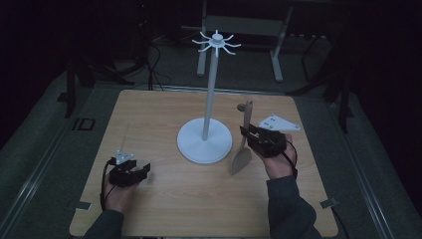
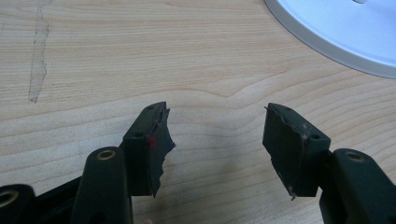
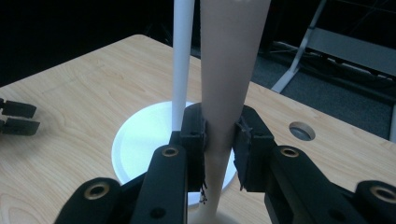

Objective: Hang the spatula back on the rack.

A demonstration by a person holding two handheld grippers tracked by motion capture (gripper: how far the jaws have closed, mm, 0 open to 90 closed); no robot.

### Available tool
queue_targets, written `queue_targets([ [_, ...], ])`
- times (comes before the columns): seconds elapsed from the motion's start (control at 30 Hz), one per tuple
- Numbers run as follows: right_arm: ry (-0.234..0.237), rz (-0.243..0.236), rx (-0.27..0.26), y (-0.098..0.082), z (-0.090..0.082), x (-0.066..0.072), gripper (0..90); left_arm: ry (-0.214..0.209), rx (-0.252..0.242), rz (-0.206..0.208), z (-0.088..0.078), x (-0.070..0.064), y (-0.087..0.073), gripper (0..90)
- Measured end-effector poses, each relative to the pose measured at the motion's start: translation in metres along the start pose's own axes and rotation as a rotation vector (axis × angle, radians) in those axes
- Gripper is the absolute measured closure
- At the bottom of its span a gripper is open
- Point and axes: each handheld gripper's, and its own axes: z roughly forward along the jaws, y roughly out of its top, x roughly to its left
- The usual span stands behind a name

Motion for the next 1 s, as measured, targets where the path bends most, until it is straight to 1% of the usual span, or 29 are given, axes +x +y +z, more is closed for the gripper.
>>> queue_targets([
  [0.37, 0.000, -0.008, -0.022, 0.007, -0.002, 0.002, 75.2, 0.000, -0.002, -0.003, 0.000, 0.000, 0.000, 41.2],
  [1.0, 0.001, 0.004, -0.058, 0.015, -0.004, 0.001, 75.1, 0.003, -0.003, -0.003, 0.000, 0.000, 0.000, 41.2],
])
